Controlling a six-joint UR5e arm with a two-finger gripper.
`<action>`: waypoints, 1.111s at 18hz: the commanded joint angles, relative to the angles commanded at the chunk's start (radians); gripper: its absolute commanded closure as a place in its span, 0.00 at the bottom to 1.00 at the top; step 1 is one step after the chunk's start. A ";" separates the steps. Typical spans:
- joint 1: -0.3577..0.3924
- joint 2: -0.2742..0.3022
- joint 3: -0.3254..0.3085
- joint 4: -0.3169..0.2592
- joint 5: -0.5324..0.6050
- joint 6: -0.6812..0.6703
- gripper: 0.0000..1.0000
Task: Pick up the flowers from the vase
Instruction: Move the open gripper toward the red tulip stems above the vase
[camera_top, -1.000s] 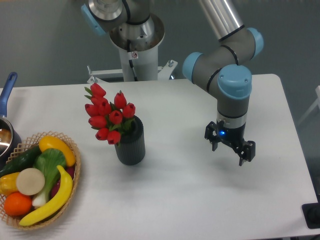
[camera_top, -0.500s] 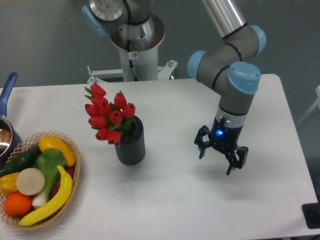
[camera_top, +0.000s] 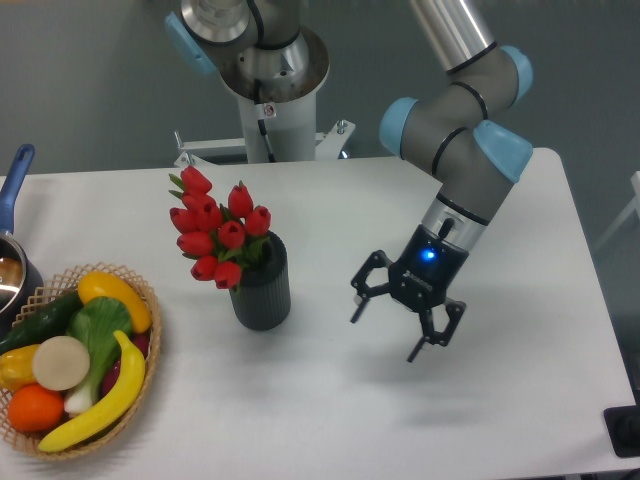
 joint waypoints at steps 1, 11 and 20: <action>-0.002 0.006 -0.009 0.002 0.000 0.000 0.00; 0.034 0.201 -0.189 -0.002 -0.092 0.009 0.00; 0.034 0.368 -0.380 -0.005 -0.097 0.073 0.00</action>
